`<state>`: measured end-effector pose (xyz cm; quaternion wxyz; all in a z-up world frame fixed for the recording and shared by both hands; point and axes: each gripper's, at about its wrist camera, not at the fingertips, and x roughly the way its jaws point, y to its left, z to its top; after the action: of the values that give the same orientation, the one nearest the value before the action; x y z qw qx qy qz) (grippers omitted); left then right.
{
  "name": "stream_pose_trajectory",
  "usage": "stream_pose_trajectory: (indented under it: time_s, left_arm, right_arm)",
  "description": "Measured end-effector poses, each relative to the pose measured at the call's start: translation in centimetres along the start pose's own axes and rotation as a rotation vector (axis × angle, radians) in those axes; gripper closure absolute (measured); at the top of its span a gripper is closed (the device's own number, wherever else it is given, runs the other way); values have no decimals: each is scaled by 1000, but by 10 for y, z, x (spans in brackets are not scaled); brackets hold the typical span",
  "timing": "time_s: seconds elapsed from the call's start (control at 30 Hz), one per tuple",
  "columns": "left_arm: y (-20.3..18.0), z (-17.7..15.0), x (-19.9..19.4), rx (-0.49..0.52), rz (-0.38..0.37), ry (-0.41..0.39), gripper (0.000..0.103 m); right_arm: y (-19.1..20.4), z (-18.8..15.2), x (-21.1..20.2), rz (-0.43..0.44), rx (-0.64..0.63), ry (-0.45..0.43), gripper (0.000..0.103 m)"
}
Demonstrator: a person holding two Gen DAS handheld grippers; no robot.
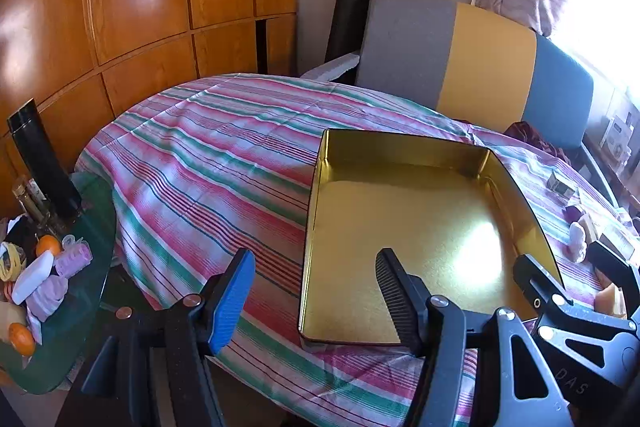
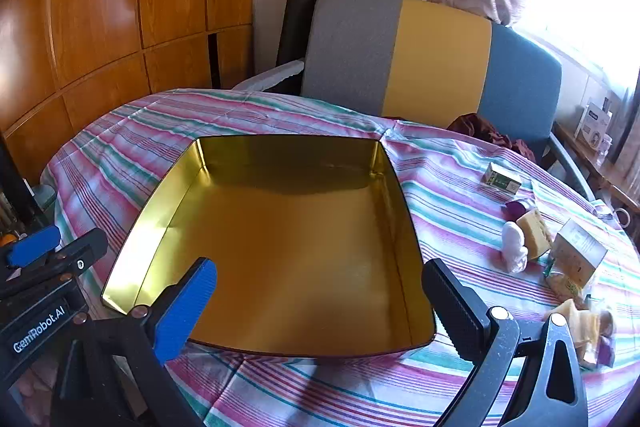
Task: Organize objects
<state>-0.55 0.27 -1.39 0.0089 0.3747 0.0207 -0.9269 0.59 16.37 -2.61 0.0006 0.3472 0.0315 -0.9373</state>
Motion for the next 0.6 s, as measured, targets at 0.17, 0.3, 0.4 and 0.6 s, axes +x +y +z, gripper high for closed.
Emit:
stream_pose_trajectory:
  time_s: [0.17, 0.3, 0.4, 0.6]
  left_arm:
    - [-5, 0, 1, 14, -2, 9, 39]
    - [-7, 2, 3, 13, 4, 32, 39]
    - [-10, 2, 2, 15, 4, 36, 39]
    - [-17, 2, -8, 46, 6, -5, 39]
  right_arm:
    - [-7, -1, 1, -4, 4, 2, 0]
    - [-12, -2, 0, -7, 10, 0, 0]
    - [-17, -4, -2, -5, 18, -8, 0]
    - [-26, -4, -5, -4, 33, -16, 0]
